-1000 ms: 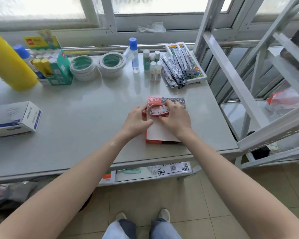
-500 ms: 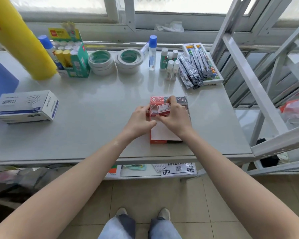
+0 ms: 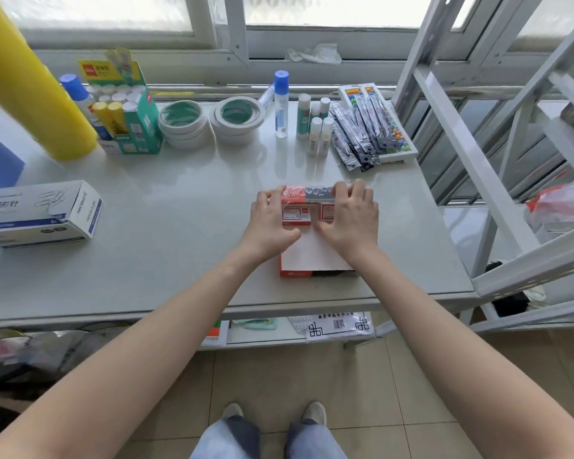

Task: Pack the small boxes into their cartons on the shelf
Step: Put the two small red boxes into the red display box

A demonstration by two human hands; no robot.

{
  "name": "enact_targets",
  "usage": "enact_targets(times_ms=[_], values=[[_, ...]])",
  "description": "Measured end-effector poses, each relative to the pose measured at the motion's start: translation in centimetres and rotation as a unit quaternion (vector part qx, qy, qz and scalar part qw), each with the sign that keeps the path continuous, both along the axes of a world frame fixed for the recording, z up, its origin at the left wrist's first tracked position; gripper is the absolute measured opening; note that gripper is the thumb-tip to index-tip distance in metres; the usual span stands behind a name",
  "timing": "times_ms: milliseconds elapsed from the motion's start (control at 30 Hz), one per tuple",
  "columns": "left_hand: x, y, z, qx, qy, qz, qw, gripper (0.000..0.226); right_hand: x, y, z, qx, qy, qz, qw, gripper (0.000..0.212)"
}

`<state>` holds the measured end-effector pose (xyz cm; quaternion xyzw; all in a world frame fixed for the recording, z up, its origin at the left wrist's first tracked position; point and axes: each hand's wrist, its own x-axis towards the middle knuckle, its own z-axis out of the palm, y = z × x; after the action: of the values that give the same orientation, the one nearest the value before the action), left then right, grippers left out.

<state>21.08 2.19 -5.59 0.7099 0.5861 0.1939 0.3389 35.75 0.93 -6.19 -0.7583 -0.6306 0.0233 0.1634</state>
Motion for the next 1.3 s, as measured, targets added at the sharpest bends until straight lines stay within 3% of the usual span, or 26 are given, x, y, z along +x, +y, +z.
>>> enact_targets(times_ms=[300, 400, 567, 733, 900, 1000, 1167, 1300], values=[[0.1, 0.6, -0.9, 0.004, -0.007, -0.007, 1.000, 0.087, 1.4, -0.4, 0.6, -0.027, 0.077, 0.044, 0.996, 0.056], [0.3, 0.8, -1.4, -0.007, -0.013, 0.010, 1.000, 0.090, 2.2, -0.7, 0.6, -0.031, 0.065, 0.021, 0.997, 0.056], [0.3, 1.8, -2.3, -0.005, -0.006, 0.022, 1.000, 0.083, 3.0, -0.2, 0.0, -0.087, 0.177, -0.040, 0.979, 0.062], [0.2, 2.0, -2.3, 0.005, -0.012, 0.013, 1.000, 0.075, 2.5, 0.0, -0.2, -0.068, 0.207, -0.062, 0.974, 0.070], [-0.1, 2.1, -2.2, 0.012, -0.012, 0.000, 1.000, 0.072, 1.9, -0.5, 0.1, -0.036, 0.042, -0.026, 0.998, 0.044], [-0.1, 2.0, -2.1, 0.006, -0.011, 0.000, 1.000, 0.073, 1.7, -1.0, 0.0, -0.039, -0.007, 0.000, 0.999, 0.032], [0.0, 1.8, -2.0, -0.001, 0.004, -0.007, 1.000, 0.077, 1.4, -1.2, 0.1, -0.051, 0.005, -0.005, 0.999, 0.032], [0.1, 1.7, -2.0, 0.014, 0.006, -0.004, 1.000, 0.076, 0.7, -1.0, 0.1, -0.063, 0.068, -0.001, 0.996, 0.029]])
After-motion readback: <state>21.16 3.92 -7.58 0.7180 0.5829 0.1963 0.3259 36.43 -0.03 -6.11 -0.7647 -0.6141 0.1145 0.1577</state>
